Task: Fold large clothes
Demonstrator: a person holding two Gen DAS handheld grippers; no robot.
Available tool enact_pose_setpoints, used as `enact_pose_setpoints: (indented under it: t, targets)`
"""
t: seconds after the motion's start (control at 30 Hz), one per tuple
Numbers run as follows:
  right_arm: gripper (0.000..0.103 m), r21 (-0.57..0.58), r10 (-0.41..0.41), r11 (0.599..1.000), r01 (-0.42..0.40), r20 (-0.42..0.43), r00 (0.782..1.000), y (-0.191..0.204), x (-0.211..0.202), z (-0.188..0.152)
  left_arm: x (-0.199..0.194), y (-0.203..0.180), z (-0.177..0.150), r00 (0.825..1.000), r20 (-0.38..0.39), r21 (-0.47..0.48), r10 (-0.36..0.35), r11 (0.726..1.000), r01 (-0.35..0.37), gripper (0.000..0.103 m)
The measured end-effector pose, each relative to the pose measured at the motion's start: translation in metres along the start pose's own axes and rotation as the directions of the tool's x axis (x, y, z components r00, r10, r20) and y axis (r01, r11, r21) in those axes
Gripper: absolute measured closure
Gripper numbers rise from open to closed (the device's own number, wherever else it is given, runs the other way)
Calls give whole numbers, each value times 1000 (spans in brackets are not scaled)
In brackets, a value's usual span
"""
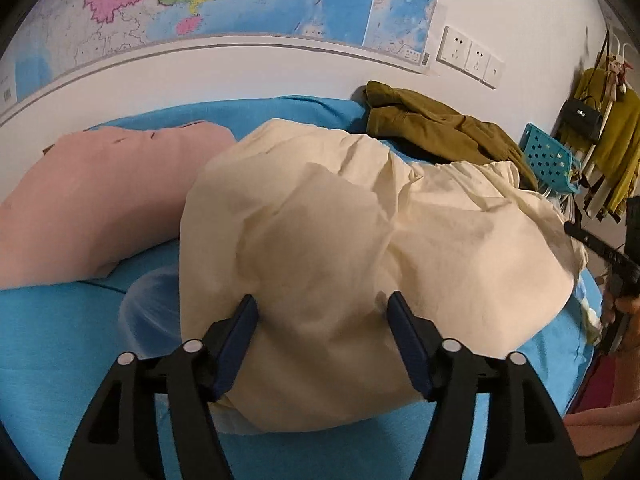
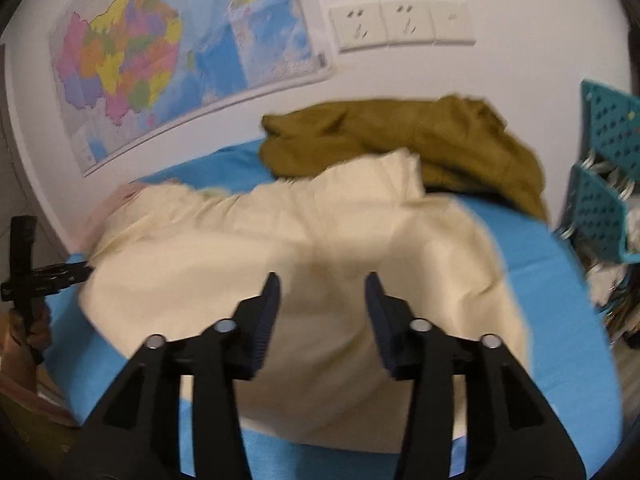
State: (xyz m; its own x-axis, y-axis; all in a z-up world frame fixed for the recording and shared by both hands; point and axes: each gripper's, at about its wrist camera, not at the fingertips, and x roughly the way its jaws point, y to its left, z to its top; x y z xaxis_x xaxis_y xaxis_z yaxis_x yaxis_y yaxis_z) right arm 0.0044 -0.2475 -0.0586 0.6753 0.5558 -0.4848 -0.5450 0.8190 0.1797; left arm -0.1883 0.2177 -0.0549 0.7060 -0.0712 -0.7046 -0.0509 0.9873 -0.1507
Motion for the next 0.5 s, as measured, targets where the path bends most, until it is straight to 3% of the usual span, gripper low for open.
enact_pose_setpoints:
  t: [0.07,0.13,0.23,0.3,0.33,0.43,0.5]
  targets:
    - [57,44,-60,997,62,-46,997,-18,12,-2,2,2,-2,1000,-9,-7,-3,1000,3,35]
    - [57,115,-54,991,65,-99,994,-36,23,-8,7,5,2,1000,-13,-20,-9,1000,8,34]
    - [53,8,-105,994,106,-70,992,-10,15,-5,7,5,2,1000,-16,-33,-3,999,2,33]
    - [44,-56,-29,998,27,-27,999,17,6,1,4,6,2,1000,-13,-40,2,999,-2,30]
    - [35,-106,-8,994,7,-7,1000,31,1,2,1,6,1,1000,-11,-52,-3,999,3,28]
    - [36,-274,138,952,-135,-10,990,84,-9,-1,-7,6,-4,1000,-1,-75,-12,997,12,25]
    - [34,-389,218,895,-217,-41,975,120,-9,-9,-15,6,-8,1000,5,-88,-22,996,23,25]
